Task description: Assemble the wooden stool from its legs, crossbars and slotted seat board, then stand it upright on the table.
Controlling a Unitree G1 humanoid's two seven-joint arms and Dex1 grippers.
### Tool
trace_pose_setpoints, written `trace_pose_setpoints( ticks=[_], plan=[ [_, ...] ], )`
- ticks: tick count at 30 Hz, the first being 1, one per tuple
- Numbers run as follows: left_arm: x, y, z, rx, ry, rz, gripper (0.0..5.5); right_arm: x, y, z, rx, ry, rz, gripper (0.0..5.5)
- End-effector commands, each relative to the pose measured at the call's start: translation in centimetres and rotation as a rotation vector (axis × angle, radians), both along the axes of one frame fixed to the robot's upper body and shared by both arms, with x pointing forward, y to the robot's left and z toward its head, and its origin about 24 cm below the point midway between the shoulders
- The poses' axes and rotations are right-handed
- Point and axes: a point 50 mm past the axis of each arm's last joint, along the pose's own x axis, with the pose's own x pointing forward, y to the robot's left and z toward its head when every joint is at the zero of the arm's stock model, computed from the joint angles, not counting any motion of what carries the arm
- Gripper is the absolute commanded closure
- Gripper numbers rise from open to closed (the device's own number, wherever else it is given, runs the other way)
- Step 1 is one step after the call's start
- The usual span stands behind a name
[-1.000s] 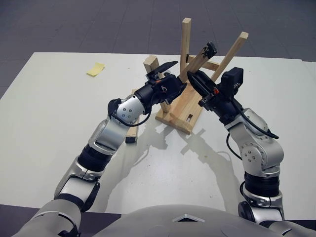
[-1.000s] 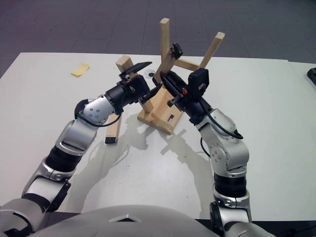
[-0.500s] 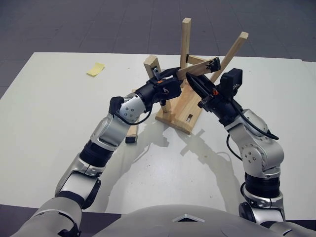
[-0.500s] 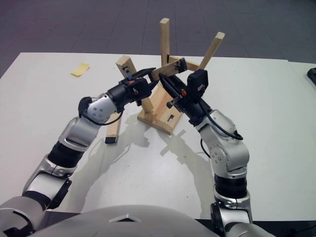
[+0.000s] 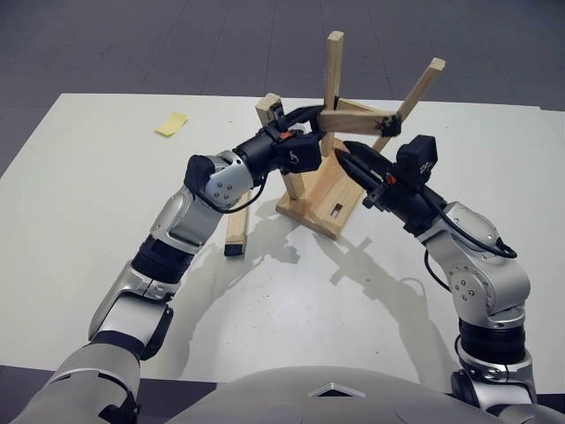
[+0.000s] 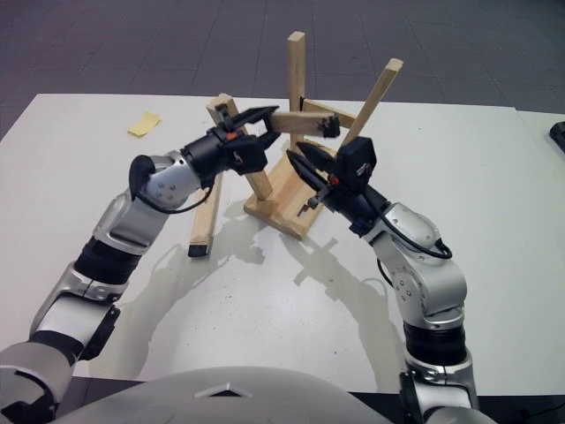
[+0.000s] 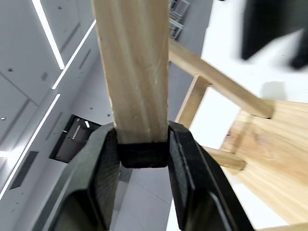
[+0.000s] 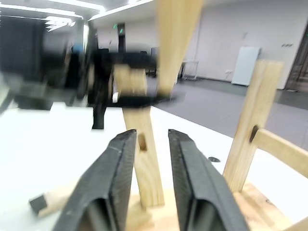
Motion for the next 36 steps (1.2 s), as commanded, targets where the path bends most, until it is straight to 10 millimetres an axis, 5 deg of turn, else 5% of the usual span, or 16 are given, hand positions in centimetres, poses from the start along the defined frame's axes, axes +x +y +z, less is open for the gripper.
trace_pose_setpoints(
  ticks=[1,10,20,36],
  plan=[
    [0.4,0.2,0.5,-0.005,-0.042,0.031,4.18,-0.4,-0.6,0.4,-0.061,-0.011,0.023,3.55],
    [0.9,0.8,-0.2,0.11,-0.146,0.082,4.18,-1.2,-2.5,3.6,-0.152,-0.092,0.024,2.09],
    [0.2,-0.1,-1.3,0.138,-0.15,0.053,4.18,-0.6,-1.8,4.4,-0.096,-0.113,-0.015,0.56],
    [-0.1,-0.4,-1.9,0.186,-0.173,0.05,4.18,-0.4,-1.6,3.8,-0.079,-0.069,-0.007,2.91]
  ],
)
